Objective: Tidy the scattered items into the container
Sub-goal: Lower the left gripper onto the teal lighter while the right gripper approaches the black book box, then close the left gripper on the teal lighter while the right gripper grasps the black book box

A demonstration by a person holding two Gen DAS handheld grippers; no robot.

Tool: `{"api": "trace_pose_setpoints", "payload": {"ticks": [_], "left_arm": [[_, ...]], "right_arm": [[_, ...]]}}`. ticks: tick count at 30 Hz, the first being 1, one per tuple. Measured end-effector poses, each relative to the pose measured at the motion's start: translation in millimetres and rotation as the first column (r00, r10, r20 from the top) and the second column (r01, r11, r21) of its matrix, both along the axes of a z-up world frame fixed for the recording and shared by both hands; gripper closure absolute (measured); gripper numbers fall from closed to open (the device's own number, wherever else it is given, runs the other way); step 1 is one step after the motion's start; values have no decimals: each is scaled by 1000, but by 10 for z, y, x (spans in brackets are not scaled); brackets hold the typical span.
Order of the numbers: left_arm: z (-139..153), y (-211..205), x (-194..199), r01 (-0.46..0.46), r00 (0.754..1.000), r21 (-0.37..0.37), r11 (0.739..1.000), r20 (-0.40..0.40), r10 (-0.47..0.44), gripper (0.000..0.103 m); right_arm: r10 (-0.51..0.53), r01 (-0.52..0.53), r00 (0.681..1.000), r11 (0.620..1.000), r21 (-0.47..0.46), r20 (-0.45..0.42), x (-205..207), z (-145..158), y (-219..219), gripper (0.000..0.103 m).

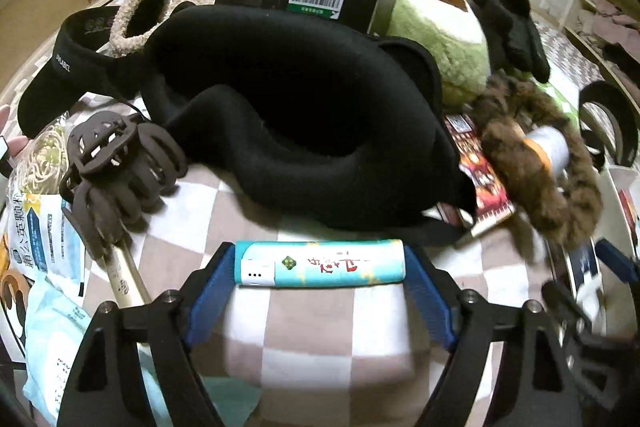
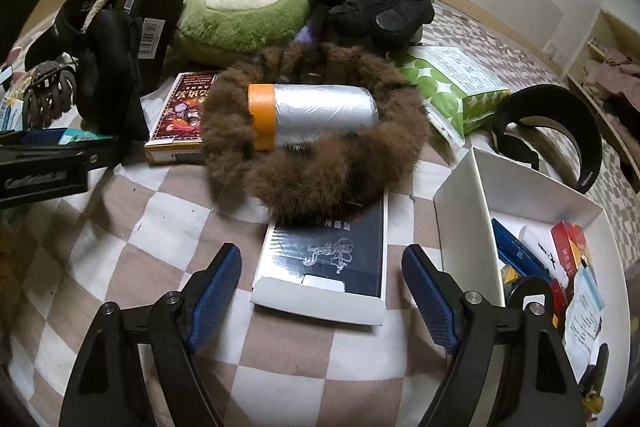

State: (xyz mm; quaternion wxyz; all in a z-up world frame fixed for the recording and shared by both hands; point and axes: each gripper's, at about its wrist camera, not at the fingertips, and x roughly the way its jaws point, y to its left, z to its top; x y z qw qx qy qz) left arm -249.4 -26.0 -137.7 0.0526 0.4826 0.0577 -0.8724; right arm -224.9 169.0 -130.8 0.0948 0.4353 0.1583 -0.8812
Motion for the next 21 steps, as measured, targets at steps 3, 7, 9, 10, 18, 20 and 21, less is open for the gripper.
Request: {"api": "trace_pose_setpoints", "payload": {"ticks": [3, 7, 9, 10, 18, 20, 21], "left_arm": [[-1, 18, 103, 26, 1000, -10, 1000, 0, -26, 20], [13, 49, 301, 66, 998, -15, 998, 1, -66, 20], [29, 83, 404, 92, 996, -24, 995, 0, -92, 20], [36, 111, 457, 108, 994, -31, 994, 1, -108, 20], [63, 110, 671, 123, 992, 19, 992, -21, -122, 20], [57, 115, 673, 127, 992, 14, 992, -20, -127, 20], [52, 113, 669, 134, 991, 11, 991, -20, -133, 20]], "right_arm": [[4, -4, 1000, 1000, 14, -10, 5, -2, -2, 40], [1, -1, 1000, 1000, -2, 2, -8, -22, 9, 40], [-3, 3, 1000, 1000, -12, 6, -17, -23, 25, 40], [-4, 4, 1000, 1000, -17, 7, -16, -24, 32, 40], [6, -3, 1000, 997, -77, 29, 116, -17, 57, 41], [14, -11, 999, 996, -93, 39, 176, -10, 62, 41], [26, -22, 999, 995, -94, 44, 222, -10, 54, 41]]}}
